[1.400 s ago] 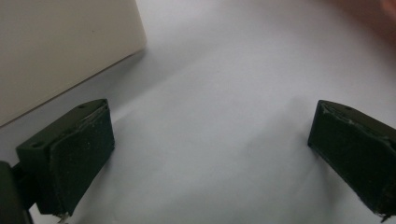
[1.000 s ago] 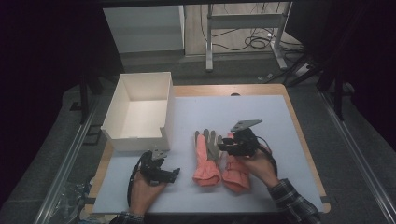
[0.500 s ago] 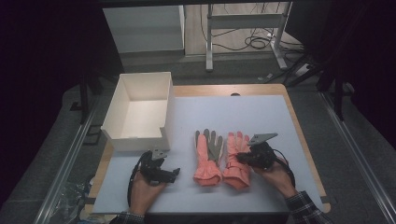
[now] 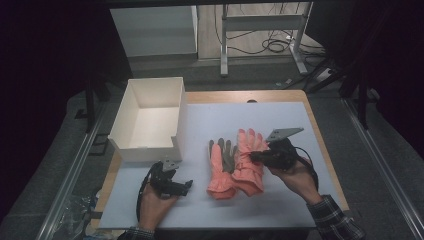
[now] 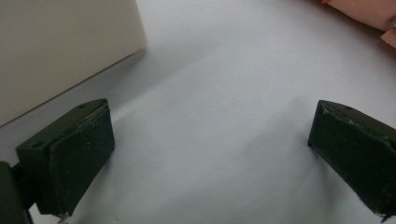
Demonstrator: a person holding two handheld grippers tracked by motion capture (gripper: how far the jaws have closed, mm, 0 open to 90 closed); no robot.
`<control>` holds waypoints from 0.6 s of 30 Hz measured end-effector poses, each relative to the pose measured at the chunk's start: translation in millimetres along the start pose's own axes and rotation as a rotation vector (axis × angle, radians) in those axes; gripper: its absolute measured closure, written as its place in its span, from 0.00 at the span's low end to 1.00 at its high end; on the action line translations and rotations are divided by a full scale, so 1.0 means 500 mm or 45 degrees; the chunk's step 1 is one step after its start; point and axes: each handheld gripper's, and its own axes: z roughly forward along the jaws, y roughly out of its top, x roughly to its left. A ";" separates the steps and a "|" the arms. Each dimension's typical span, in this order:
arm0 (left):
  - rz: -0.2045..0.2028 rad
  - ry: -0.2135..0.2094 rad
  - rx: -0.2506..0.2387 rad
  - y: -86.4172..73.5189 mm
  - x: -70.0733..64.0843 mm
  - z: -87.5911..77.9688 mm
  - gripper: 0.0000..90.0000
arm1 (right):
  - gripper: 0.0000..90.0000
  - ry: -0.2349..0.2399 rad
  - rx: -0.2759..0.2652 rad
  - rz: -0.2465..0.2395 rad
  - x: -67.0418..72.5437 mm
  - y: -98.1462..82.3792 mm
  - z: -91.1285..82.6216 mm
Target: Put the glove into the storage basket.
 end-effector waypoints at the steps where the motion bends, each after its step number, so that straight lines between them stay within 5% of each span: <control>1: 0.000 0.000 0.000 0.000 0.000 0.000 0.00 | 0.97 0.011 -0.004 -0.018 0.008 0.012 0.007; 9: 0.000 0.000 -0.002 0.000 0.000 0.000 0.00 | 0.97 0.063 0.033 -0.140 0.064 0.072 0.101; 18: 0.000 0.000 -0.001 0.000 0.000 0.000 0.00 | 0.93 0.082 0.104 -0.134 0.053 0.035 0.174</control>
